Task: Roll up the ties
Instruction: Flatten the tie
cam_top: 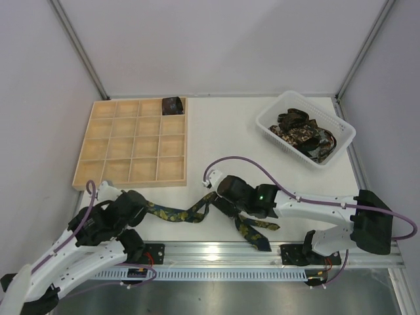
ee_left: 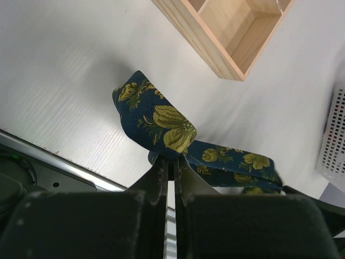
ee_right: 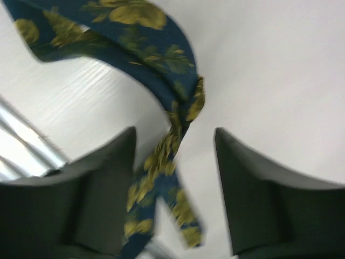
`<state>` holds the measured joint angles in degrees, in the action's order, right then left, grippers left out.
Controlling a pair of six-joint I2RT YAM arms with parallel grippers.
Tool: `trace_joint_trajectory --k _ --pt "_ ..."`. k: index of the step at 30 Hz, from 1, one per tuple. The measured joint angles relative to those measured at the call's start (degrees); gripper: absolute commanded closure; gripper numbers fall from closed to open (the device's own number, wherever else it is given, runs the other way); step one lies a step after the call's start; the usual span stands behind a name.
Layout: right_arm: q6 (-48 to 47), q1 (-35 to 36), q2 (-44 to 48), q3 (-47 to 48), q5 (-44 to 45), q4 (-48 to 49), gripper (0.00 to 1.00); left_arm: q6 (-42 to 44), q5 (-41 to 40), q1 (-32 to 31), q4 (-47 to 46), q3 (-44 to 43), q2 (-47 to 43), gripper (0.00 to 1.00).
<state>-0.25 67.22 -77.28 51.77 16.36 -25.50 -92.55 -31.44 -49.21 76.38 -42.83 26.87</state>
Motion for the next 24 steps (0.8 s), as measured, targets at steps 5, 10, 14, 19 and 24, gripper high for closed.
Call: trace_joint_trajectory --k 5,10,14,19,24 --pt "9.99 1.62 1.40 -0.33 -3.17 -3.19 0.08 0.02 -0.96 0.00 0.90 -0.28 -1.79 1.00" --pt "27.04 -0.42 8.76 3.50 -4.35 -12.46 0.00 0.17 -1.62 0.00 0.96 -2.47 -1.66 1.00" --pt "45.20 -5.01 14.27 5.18 -8.79 -13.18 0.02 0.68 -2.01 0.00 0.92 -3.63 -0.79 1.00" --pt "76.83 -8.22 23.74 -5.09 -9.99 -7.21 0.01 1.60 -2.45 0.00 0.96 -4.15 -0.57 1.00" --pt "101.77 2.10 25.88 -16.41 1.20 -4.81 0.00 2.80 -2.40 0.00 0.96 -4.48 -2.08 0.99"
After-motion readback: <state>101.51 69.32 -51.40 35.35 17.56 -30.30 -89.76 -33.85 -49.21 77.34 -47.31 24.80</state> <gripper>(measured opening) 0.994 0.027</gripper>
